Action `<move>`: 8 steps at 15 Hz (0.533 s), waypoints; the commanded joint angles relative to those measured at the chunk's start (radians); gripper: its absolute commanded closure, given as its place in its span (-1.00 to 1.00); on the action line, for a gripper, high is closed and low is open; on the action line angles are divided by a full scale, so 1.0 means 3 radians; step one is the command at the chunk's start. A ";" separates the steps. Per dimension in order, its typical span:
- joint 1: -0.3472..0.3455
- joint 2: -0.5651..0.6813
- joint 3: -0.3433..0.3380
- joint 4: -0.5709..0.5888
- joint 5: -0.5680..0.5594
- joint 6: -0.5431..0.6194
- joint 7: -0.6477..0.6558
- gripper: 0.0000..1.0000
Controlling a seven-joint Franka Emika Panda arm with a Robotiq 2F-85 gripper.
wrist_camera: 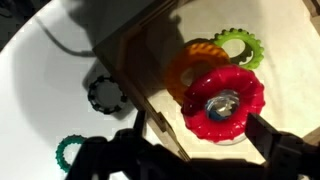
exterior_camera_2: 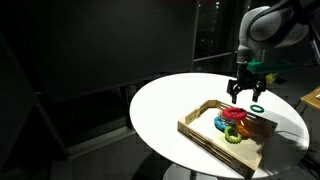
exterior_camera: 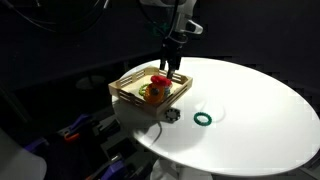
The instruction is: Pick up the red ring from the table and put it in the tray
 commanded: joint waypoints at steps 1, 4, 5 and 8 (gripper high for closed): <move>-0.0099 -0.0261 -0.0040 -0.0005 -0.0182 -0.0365 -0.0228 -1.00; -0.0187 -0.0489 -0.0051 -0.0030 -0.0308 -0.0664 -0.0522 -1.00; -0.0219 -0.0554 -0.0050 -0.0029 -0.0325 -0.0762 -0.0633 -1.00; -0.0308 -0.0749 -0.0057 0.0002 -0.0308 -0.1135 -0.0992 -1.00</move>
